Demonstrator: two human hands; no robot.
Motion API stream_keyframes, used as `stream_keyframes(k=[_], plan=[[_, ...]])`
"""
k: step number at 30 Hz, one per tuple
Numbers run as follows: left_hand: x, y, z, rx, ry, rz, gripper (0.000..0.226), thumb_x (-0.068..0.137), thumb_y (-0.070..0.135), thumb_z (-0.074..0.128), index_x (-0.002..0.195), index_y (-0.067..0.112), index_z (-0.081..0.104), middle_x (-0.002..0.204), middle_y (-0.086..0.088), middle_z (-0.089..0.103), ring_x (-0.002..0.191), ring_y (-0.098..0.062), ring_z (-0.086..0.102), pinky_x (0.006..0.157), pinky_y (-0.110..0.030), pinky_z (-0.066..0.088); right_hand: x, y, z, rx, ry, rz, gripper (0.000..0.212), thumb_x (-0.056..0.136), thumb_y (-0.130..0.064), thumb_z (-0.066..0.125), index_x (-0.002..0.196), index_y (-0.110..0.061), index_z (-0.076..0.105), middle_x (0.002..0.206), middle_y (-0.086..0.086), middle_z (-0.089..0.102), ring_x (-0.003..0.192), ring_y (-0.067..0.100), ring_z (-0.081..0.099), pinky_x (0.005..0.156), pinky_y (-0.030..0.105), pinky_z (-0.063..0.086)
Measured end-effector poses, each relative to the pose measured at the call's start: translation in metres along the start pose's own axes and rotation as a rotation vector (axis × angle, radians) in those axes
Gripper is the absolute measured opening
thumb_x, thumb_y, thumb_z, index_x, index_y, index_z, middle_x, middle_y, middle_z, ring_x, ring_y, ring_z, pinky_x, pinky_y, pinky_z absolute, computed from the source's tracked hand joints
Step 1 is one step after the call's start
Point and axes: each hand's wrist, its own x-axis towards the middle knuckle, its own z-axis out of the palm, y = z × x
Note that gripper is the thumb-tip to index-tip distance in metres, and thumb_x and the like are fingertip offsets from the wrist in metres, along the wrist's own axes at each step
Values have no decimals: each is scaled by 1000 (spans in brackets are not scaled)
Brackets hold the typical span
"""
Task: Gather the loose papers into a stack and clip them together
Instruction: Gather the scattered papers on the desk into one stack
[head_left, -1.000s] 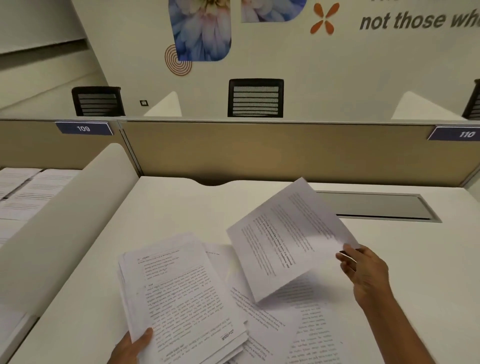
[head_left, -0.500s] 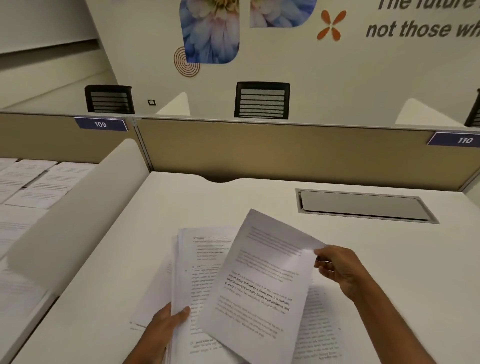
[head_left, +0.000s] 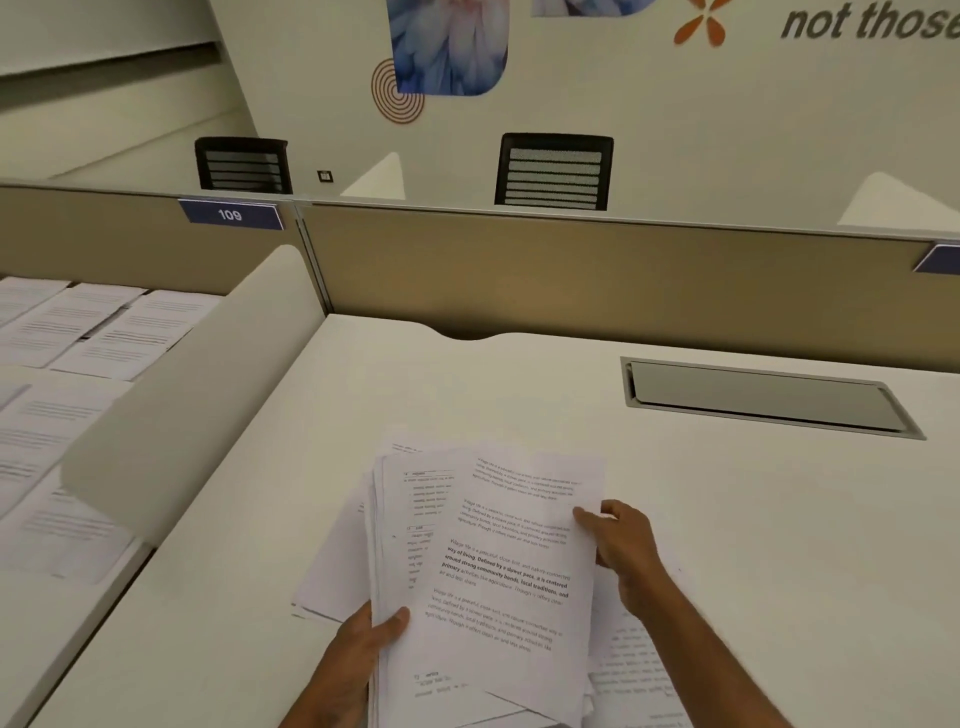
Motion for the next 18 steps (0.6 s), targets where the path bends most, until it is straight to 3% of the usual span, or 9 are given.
stream_keyframes(k=[5, 11, 15, 18], plan=[[-6, 3, -2, -59, -1, 18, 40, 98, 5, 60, 138, 2, 58, 128, -20, 71, 119, -40, 65, 113, -55, 44, -26, 27, 18, -116, -4, -143, 24, 93, -8, 66, 114, -20, 68, 98, -15, 72, 89, 10, 73, 66, 22, 57], [-12, 9, -16, -65, -4, 19, 39, 99, 10, 60, 137, 5, 60, 127, -16, 73, 119, -36, 67, 113, -52, 44, -14, 17, 7, -192, -136, -161, 23, 95, -8, 68, 116, -17, 70, 107, -4, 78, 92, 17, 77, 78, 34, 64], [-15, 7, -21, -53, -19, 2, 38, 98, 11, 61, 136, 5, 61, 125, -14, 74, 118, -34, 68, 112, -49, 45, -16, 18, 22, -220, -199, -157, 18, 93, -13, 70, 110, -18, 73, 102, -3, 81, 85, 14, 79, 76, 34, 65], [-14, 7, -22, -58, -25, -12, 37, 99, 11, 60, 136, 4, 61, 126, -16, 73, 120, -36, 66, 115, -51, 42, -22, 27, 37, -228, -198, -151, 19, 92, -19, 72, 111, -21, 73, 99, -2, 81, 88, 19, 79, 83, 45, 65]])
